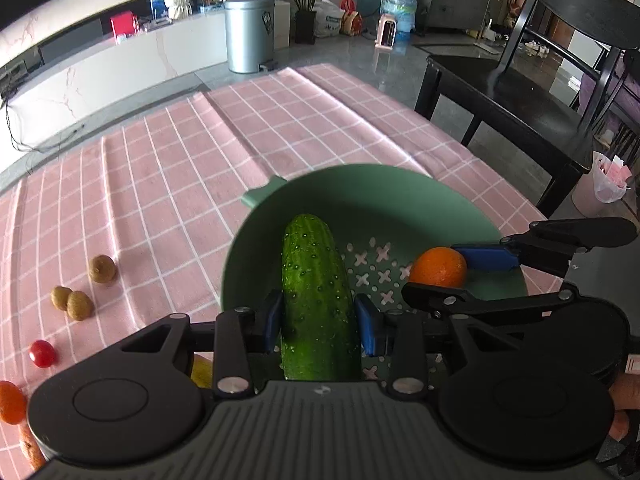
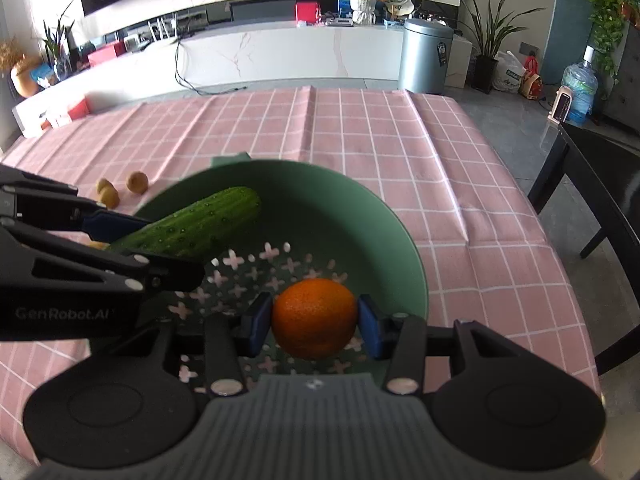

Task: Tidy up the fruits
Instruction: 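Carry cucumber and orange into the green colander and open both tools, then withdraw both open tools from the colander back over the fruit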

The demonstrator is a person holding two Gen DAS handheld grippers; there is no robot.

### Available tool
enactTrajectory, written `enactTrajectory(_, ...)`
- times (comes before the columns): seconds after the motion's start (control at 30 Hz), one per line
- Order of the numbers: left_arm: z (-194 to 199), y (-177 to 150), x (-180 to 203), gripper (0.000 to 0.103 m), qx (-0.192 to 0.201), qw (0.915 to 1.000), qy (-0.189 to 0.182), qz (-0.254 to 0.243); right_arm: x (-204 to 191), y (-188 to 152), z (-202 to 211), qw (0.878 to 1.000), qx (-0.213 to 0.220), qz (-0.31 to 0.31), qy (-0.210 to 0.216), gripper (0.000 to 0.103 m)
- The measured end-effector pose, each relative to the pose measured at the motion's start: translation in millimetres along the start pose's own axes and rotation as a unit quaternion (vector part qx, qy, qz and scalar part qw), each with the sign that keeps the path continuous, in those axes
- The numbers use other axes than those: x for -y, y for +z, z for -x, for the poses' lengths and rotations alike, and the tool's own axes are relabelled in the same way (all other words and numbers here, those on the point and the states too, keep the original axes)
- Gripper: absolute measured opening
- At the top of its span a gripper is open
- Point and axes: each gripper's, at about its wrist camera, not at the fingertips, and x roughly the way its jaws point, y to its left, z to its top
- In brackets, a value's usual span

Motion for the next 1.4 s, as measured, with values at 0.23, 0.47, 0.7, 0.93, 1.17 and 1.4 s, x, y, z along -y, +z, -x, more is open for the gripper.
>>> enactTrajectory(0.23,-8,-3,-7,0.043,-0.002,0.9997,-0.014,0.020,-2,1,-6,1.000,-0.004,0.013,-0.015,0.043)
enactTrajectory(0.47,21,8,-14,0.052,0.030,0.9982,-0.027,0.044,4,7,7,0.999,0.014,-0.030,-0.015,0.061)
enactTrajectory(0.7,79,5,-35,0.052,0.064,0.9940,-0.018,0.087,-15,20,48,0.998,0.038,-0.035,-0.026,0.061)
enactTrajectory(0.93,129,-39,-74,0.052,0.076,0.9889,0.008,0.128,-61,24,85,0.997,0.068,-0.021,-0.034,0.061)
enactTrajectory(1.17,174,-94,-122,0.057,0.091,0.9765,0.051,0.188,-116,13,108,0.997,0.077,-0.007,-0.008,0.068)
enactTrajectory(1.4,195,-137,-152,0.058,0.091,0.9684,0.056,0.225,-168,9,124,0.997,0.079,0.010,0.006,0.068)
